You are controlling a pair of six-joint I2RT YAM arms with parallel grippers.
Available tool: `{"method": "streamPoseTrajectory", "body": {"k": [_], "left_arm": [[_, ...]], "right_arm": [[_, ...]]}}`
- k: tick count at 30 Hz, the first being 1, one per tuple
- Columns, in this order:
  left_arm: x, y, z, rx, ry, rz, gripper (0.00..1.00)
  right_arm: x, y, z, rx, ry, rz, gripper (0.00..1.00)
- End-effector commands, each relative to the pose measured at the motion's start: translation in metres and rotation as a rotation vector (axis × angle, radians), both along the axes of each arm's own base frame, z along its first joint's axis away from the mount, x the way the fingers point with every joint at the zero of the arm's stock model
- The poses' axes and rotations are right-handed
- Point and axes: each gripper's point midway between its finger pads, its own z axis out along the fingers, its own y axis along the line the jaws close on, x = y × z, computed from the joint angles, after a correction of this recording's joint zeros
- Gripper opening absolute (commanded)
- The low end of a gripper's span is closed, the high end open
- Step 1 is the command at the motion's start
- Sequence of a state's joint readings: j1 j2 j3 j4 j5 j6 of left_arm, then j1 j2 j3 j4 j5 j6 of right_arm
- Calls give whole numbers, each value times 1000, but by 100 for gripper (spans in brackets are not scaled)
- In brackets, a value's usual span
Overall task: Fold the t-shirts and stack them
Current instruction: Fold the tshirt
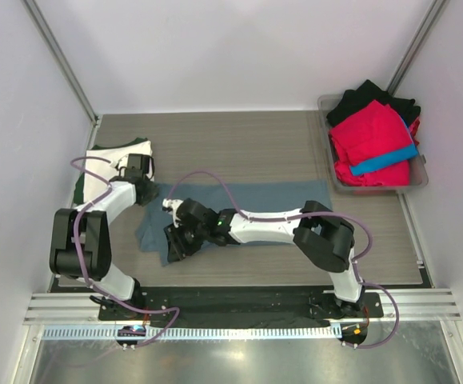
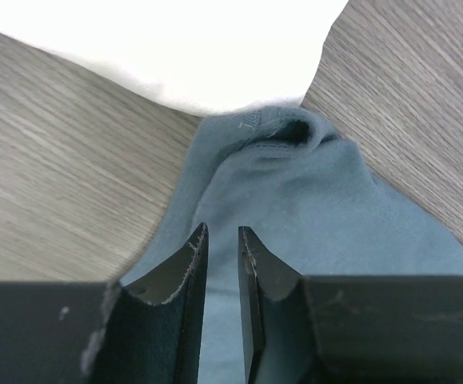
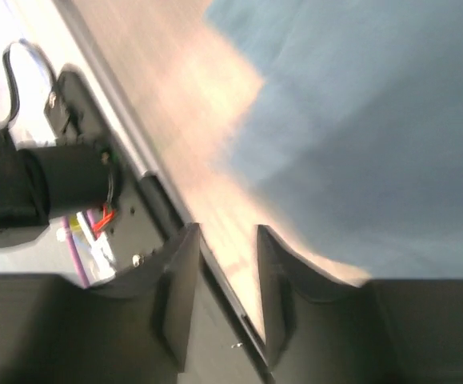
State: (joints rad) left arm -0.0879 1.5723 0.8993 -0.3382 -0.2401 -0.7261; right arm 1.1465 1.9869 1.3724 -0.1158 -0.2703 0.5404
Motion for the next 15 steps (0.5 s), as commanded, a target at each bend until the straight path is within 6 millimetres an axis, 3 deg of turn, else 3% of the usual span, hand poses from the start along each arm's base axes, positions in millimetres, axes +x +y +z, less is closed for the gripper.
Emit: {"method": "streamPoseTrajectory", "body": {"k": [1, 2, 3, 6, 11, 15], "left_arm": [[6, 6, 26, 25, -63, 32, 22], [5, 5, 30, 18, -73, 30, 22], [2, 4, 29, 15, -72, 29, 22], [-9, 1, 35, -15, -94, 40, 22], [-34, -7, 51, -45, -160, 51, 25], [-56, -26, 69, -107, -226, 3, 31]], "right_arm": [[-11, 16, 35, 135, 16, 23, 46], [-11, 8, 29, 118, 20, 8, 48], [-9, 4, 44, 139, -3, -9, 51], [5, -12, 56, 141, -61, -92, 50], [43, -67, 37, -21, -146, -322, 47], [65, -115, 26, -138, -202, -449, 44]]}}
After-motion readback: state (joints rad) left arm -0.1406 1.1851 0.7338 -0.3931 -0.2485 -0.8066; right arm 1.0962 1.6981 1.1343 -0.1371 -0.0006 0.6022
